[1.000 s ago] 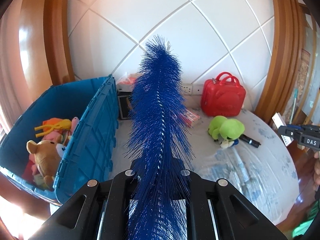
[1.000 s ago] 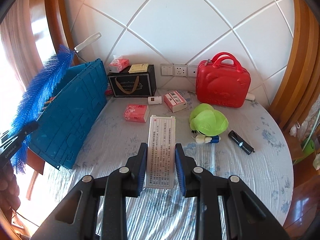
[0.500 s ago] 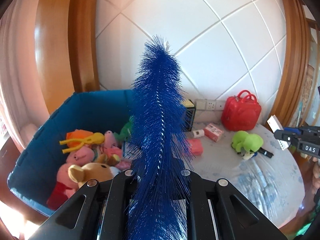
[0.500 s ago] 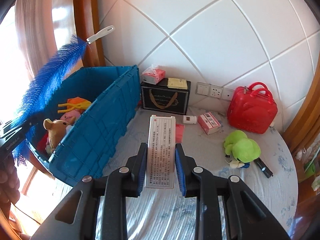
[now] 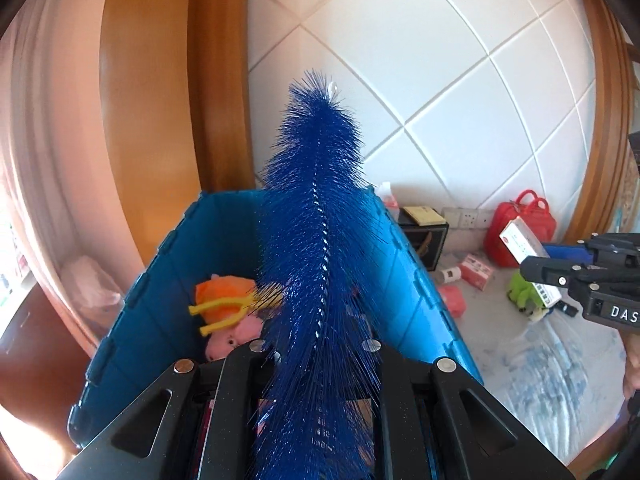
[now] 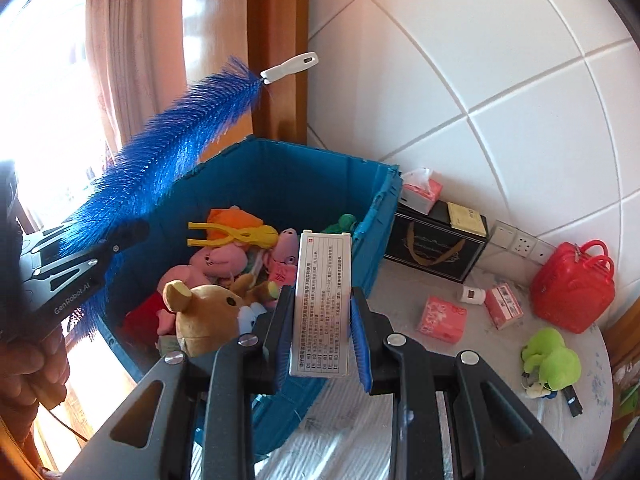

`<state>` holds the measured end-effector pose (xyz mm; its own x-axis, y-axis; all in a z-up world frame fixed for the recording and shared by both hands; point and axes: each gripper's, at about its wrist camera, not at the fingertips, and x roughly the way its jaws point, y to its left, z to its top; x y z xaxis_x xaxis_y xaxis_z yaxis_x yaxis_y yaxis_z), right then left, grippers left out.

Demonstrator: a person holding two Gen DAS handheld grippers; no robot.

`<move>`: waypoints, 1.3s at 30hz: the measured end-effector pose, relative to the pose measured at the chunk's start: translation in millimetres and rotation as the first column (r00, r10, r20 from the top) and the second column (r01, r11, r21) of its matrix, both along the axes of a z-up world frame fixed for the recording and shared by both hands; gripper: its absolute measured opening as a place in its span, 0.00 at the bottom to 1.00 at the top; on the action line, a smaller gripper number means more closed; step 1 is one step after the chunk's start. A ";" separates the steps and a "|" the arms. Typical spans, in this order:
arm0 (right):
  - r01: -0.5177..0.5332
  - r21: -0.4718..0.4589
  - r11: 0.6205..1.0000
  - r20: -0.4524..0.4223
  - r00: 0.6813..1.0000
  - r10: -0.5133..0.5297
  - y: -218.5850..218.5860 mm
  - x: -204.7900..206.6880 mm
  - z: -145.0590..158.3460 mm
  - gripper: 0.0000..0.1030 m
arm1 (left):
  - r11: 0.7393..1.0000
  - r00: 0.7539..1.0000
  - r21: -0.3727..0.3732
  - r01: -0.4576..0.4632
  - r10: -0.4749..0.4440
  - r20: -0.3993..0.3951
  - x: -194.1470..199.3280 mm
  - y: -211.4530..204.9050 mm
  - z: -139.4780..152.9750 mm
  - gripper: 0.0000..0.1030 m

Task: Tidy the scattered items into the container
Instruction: 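Carry the feather duster and white medicine box over the blue crate, then open the left tool over the crate while the right tool releases the medicine box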

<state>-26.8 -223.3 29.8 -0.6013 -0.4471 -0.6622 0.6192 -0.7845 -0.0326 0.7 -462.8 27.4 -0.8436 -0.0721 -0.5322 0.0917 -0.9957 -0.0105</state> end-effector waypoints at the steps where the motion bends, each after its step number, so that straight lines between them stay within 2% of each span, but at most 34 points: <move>1: -0.008 -0.003 1.000 0.009 1.000 0.008 -8.6 -0.1 -0.8 0.25 | 1.000 1.000 0.002 0.002 -0.002 -0.001 0.1 -4.7 -0.2 0.13; 6: -0.037 0.009 0.999 0.026 0.999 0.037 -47.9 0.6 -3.3 0.25 | 1.000 1.000 0.021 -0.003 0.003 -0.004 0.3 -25.4 -3.2 0.13; 18: -0.055 0.023 0.998 0.060 0.997 0.053 -101.5 -12.4 -5.3 0.25 | 1.000 1.000 0.027 0.005 -0.005 -0.006 -11.8 -50.8 -4.3 0.13; 27: -0.055 0.017 0.998 0.067 0.996 0.054 -125.1 -23.8 -4.7 0.25 | 1.000 1.000 0.026 0.012 -0.012 -0.006 -26.6 -64.8 -8.2 0.13; 39: -0.034 0.018 0.999 0.069 0.997 0.032 -133.1 -39.4 -8.2 0.26 | 1.000 1.000 0.022 0.020 -0.020 -0.002 -41.0 -77.2 -12.5 0.14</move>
<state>-66.2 -356.4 21.6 -0.5395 -0.4528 -0.7099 0.6462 -0.7632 -0.0043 -40.3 -540.0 14.9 -0.8456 -0.0433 -0.5320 0.0713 -0.9969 -0.0322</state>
